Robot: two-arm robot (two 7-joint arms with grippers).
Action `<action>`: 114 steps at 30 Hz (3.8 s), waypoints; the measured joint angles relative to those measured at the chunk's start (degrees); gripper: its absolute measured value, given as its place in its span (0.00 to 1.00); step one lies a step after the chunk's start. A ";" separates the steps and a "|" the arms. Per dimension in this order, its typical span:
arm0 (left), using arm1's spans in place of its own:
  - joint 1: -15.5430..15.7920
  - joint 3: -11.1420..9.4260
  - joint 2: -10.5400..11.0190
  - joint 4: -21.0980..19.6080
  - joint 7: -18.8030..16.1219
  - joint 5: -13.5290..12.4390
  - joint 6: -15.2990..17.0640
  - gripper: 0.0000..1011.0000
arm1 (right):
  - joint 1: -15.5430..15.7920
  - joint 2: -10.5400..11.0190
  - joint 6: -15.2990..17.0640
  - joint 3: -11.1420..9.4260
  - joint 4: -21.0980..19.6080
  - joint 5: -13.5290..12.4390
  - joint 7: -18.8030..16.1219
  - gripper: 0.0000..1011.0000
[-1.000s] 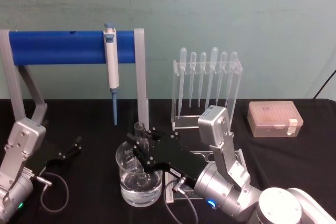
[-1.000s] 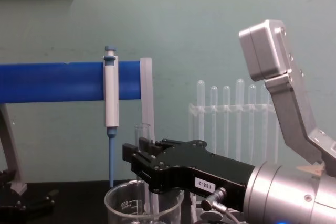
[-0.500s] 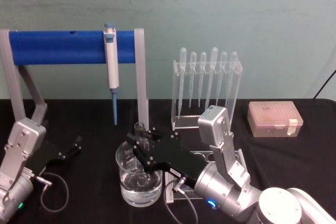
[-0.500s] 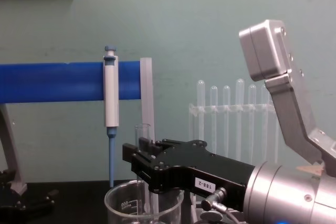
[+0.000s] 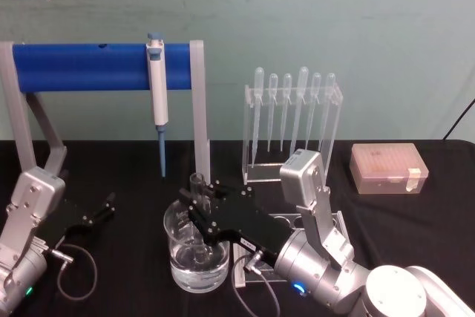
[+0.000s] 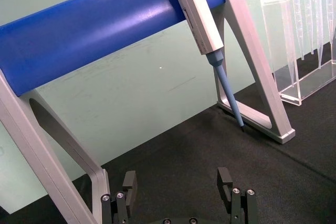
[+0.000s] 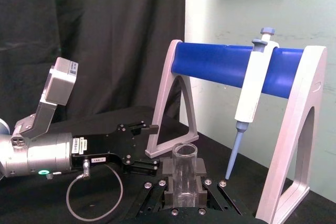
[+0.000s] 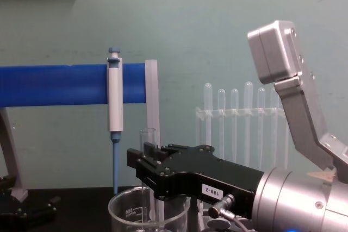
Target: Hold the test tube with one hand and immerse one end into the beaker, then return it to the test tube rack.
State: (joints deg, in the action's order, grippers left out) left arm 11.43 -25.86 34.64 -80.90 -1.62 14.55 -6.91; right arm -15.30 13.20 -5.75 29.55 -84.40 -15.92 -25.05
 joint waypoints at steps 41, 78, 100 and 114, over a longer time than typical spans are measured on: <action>0.00 0.00 0.00 0.00 0.00 0.00 0.00 0.99 | 0.00 0.00 0.00 0.00 0.00 0.00 0.00 0.22; 0.00 0.00 0.00 0.00 0.00 0.00 0.00 0.99 | 0.00 0.00 0.00 0.00 0.00 0.00 0.00 0.22; 0.00 0.00 0.00 0.00 0.00 0.00 0.00 0.99 | 0.00 0.00 0.00 0.00 0.00 0.00 0.00 0.22; 0.00 0.00 0.00 0.00 0.00 0.00 0.00 0.99 | 0.00 0.00 0.00 0.00 0.00 0.00 0.00 0.22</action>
State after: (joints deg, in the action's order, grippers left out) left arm 11.43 -25.86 34.65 -80.90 -1.62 14.55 -6.91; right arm -15.30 13.20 -5.75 29.55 -84.40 -15.92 -25.05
